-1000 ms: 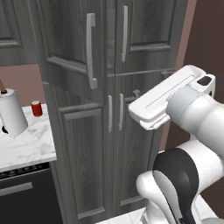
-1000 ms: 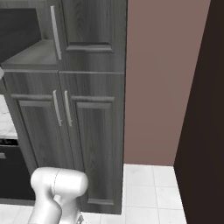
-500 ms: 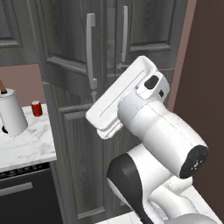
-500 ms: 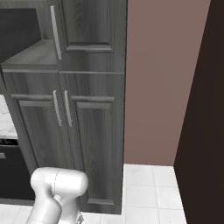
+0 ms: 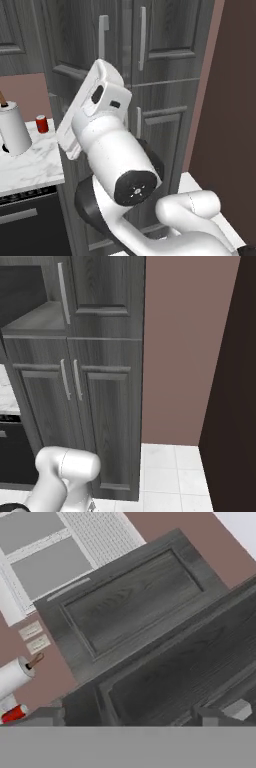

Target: Close all open cabinet doors.

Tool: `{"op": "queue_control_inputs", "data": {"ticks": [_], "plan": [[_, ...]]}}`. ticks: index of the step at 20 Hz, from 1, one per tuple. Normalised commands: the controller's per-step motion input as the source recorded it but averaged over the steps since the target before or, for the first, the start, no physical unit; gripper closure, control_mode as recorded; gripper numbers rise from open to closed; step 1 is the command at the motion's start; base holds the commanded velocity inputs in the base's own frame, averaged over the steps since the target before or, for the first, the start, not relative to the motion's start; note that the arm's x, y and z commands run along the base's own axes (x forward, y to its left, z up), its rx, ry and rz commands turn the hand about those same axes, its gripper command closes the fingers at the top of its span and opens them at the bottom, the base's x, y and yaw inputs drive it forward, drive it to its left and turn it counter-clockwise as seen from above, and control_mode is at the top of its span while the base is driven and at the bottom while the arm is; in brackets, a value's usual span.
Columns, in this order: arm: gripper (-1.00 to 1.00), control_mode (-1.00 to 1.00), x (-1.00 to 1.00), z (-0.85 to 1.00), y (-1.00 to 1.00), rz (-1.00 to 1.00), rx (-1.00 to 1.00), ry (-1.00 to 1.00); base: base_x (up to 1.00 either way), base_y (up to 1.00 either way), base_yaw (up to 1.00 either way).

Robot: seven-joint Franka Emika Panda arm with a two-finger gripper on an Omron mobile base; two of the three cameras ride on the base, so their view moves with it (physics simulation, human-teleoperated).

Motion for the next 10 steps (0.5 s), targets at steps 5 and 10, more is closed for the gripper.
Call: {"op": "queue_control_inputs", "data": {"ticks": [5,10], "plan": [[-1.0,-1.0,0.33,0.0,0.53,-0.31,-0.17,0.06,0.0,0.0,0.0],[-1.0,-1.0,0.39,-0.01,0.09,-0.21,-0.08,0.03,0.0,0.0,0.0]]}}
